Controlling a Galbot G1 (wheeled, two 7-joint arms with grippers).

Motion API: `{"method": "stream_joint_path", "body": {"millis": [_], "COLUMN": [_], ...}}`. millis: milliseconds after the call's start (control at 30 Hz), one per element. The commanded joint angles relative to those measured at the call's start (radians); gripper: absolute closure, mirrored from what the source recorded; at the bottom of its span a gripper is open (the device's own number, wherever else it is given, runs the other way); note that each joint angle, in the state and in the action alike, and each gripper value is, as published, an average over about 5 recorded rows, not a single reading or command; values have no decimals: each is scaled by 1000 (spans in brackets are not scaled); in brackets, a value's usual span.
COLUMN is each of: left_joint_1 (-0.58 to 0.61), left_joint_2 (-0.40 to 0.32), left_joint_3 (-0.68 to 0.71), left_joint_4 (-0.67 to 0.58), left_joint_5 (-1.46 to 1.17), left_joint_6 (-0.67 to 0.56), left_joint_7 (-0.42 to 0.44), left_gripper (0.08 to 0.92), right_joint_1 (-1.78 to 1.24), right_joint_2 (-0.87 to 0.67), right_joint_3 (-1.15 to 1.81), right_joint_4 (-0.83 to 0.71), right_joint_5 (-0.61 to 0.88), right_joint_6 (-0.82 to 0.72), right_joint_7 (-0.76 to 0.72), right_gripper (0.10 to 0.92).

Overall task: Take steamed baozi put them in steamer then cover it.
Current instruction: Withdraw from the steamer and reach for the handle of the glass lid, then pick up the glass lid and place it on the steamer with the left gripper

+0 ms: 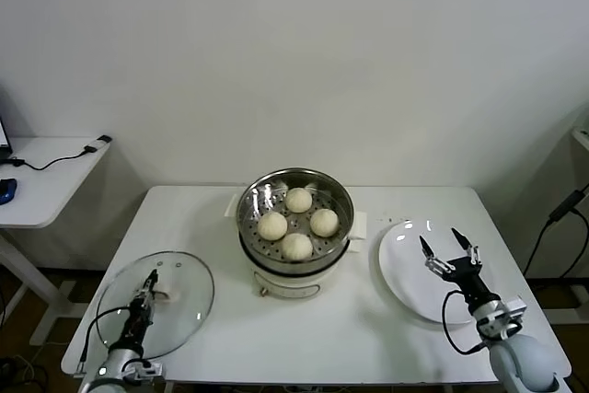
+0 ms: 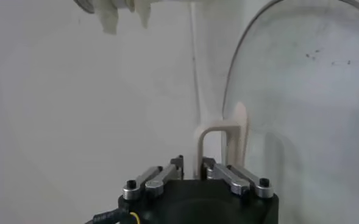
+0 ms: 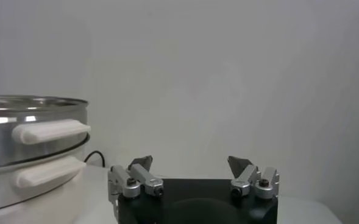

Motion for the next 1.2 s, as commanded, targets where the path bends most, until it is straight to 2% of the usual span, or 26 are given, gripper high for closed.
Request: {"method": "stream_joint_path", "body": {"millis": [33,100,267,433,600,800,933,1067,1200], "left_joint_1": [35,59,133,176,154,24,-127,-283,-397], "left_joint_2": [24,39,97,181,283,438,496,482,396], "left_joint_3": [11,17,31,72,159,340,494,629,733], "left_joint_4": [-137,-196,-367,-539,-663,-695,-692,-681,-659], "left_joint_5": [-137,-173,-220,-215,-232,-242,-225,-162,-53], "left_joint_6": [34,68,191,413,626,828,926,956,956], "left_joint_7": [21,40,90,127,176,285,403,573,705], "left_gripper": [803,841,853,853,853,853,853,853,853], "right_joint_1": [0,1,5,22,52,99,143,177,200], "right_joint_2": [3,3,0,-4,-8,-20,-16,-3,9], "right_joint_3": [3,5,11,9,-5,-44,-79,-105,-122], "right_joint_4": [-3,-4,-9,-23,-47,-86,-126,-162,-186], "right_joint_5": [-14,-15,-15,-20,-32,-39,-45,-63,-71], "right_joint_6": [1,1,1,1,3,3,3,7,9], "right_joint_7": [-1,-1,-1,0,0,3,4,3,2], "right_gripper": [203,203,203,203,203,203,203,203,203]}}
